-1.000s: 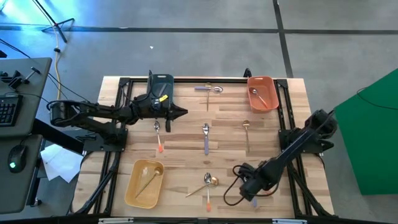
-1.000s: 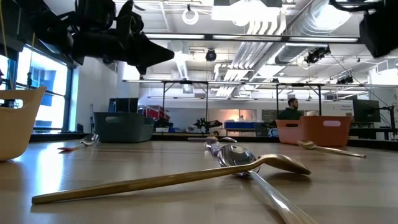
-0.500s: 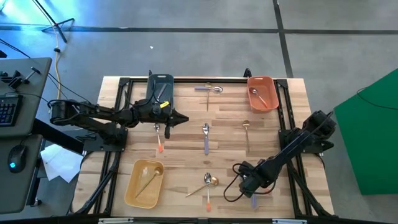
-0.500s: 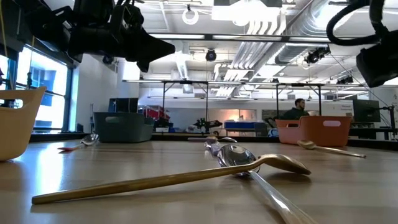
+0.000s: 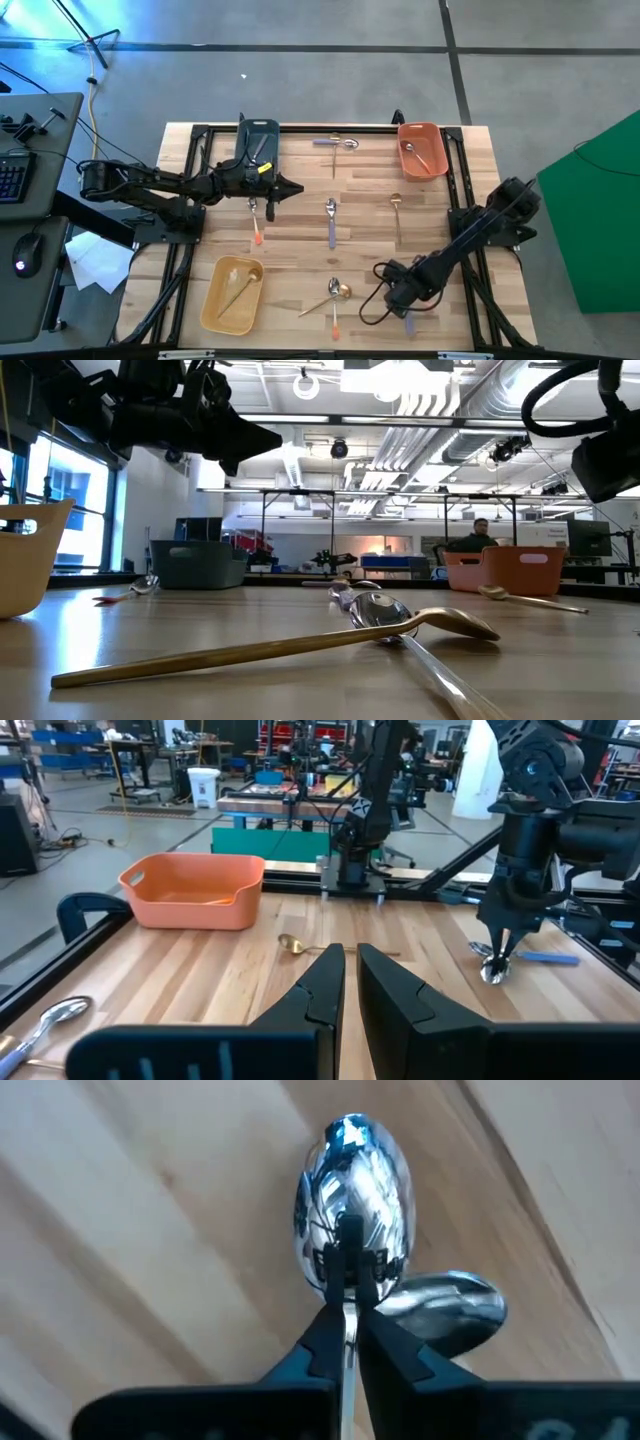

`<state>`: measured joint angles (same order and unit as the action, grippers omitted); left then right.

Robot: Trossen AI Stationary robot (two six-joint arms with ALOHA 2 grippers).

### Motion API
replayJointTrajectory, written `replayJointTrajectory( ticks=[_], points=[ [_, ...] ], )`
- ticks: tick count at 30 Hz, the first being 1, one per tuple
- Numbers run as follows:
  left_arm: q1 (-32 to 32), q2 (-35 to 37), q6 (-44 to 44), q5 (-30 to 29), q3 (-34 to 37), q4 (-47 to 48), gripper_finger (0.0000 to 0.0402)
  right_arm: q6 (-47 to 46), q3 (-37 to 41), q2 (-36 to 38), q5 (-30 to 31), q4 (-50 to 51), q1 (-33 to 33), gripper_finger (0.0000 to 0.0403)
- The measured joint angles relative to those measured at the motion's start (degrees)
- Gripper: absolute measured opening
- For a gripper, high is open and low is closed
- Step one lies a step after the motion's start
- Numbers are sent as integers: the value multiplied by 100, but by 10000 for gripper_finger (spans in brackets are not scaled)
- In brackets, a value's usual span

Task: Sort silverware by color (type)
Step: Put the bottom right orange spoon into the orange bin

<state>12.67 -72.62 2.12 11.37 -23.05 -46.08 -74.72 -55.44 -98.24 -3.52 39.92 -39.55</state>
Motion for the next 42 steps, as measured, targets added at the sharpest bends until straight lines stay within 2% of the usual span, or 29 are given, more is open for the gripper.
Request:
replayJointTrajectory(
  ticks=[4,7,12,17,21,26,30,35,42],
  points=[
    [0,0,64,-5,0,-14,21,274,-4,317,-7,-123,197,5],
    [0,0,82,-6,-2,-21,21,486,-49,741,217,14,432,6],
    [65,-1,74,-36,-2,-48,21,1026,-312,1616,656,1255,1168,3],
    [209,-2,28,-210,-2,-45,21,1856,-380,2472,932,2767,2799,3],
    [340,-2,21,-297,-2,-45,21,3357,-380,2815,1150,2929,4629,3],
    [486,-2,21,-301,-2,-35,21,5494,-380,2663,1195,2250,6850,3],
    [555,-2,21,-301,-1,5,21,6758,-452,2234,853,1447,8121,3],
    [625,-2,21,-301,-2,77,21,7607,-947,1440,843,1153,8949,3],
    [688,-2,23,-328,-2,258,21,7961,-1125,618,747,1354,9456,3]
  ],
)
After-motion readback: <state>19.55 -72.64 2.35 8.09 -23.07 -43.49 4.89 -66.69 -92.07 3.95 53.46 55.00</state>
